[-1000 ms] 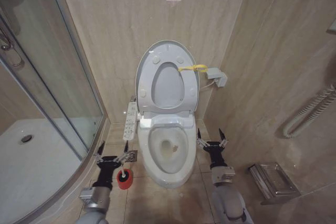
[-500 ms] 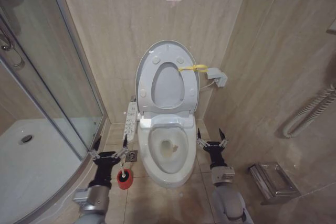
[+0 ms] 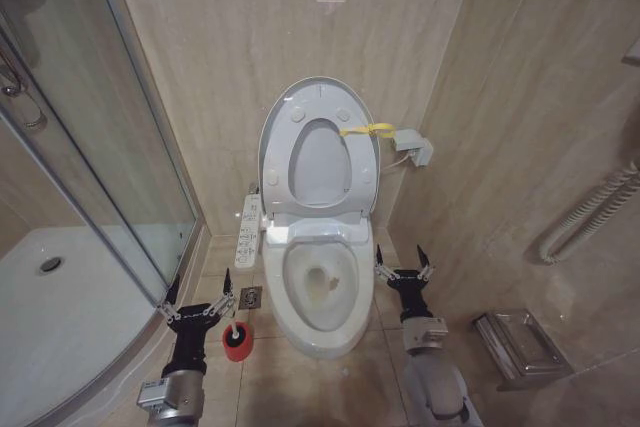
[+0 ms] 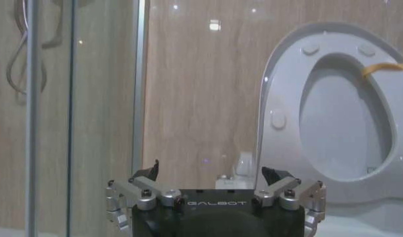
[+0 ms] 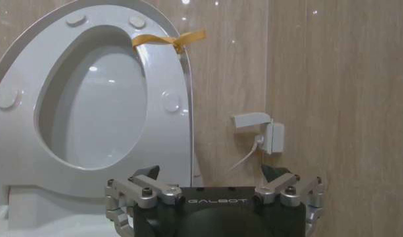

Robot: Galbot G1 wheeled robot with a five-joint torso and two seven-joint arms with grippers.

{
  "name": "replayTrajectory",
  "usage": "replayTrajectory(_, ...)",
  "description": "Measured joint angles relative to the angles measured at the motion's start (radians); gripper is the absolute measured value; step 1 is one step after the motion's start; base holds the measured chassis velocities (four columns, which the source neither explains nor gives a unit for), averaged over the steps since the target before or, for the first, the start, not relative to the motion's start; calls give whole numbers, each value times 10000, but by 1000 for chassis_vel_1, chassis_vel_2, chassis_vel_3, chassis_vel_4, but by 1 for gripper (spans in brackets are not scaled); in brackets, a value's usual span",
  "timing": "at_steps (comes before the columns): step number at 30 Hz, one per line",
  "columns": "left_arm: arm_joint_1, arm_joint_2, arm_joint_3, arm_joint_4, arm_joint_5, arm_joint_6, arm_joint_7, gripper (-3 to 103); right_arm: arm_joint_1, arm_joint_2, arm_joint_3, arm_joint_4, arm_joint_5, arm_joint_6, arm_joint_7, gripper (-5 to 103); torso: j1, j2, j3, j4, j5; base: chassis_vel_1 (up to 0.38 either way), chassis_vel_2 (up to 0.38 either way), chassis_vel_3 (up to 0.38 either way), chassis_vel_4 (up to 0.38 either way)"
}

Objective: Open the toilet lid, clean the toilet bowl with a toilet brush, close the toilet lid, and flush.

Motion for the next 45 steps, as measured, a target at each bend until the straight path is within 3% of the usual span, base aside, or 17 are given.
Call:
replayTrajectory(6,-25,-15,53,116,0,5,64,100,-1,0,0,0,0,0,0,100,-2,0,-1,0,1,-79,96,82,-94)
replayTrajectory(14,-324,-69,92,885,141,-480,150,100,2,-1,1,0,0,0,0,100,13,-5,5,-1,-1,-185,165,174,-178)
replayTrajectory(21,-517,-129,266,2627,666,-1599,-253,100,-1,-1,0,0,0,0,-1,100,-2,-1,-1,-1,1,-17,37,32,-14)
replayTrajectory(26,-504,-104,386,3468,669,-1934,-630,100,-3,0,0,0,0,0,0,100,-4,0,-2,-2,0,33,-57,-60,31)
replayTrajectory(29,-693,-147,443,4836,671,-2487,-899,100,-1,0,0,0,1,0,0,100,-2,0,-1,1,0,0,0,0,0)
replayTrajectory(33,-1033,-143,407,5760,671,-2916,-899,100,0,-1,1,0,0,0,0,100,0,-1,1,1,-1,0,0,0,0)
replayTrajectory(38,-1881,-52,352,7239,368,-3539,-420,100,0,-1,0,-1,0,-1,0,100,2,-1,1,-1,-1,0,0,0,0)
replayTrajectory(42,-2646,46,424,8607,-46,-4163,800,100,0,-1,0,0,0,0,-1,100,2,-1,1,-2,-2,0,0,0,0)
replayTrajectory(45,-2931,65,456,9128,-120,-4299,1111,100,0,-1,0,0,0,0,0,100,2,-2,2,0,0,0,0,0,0)
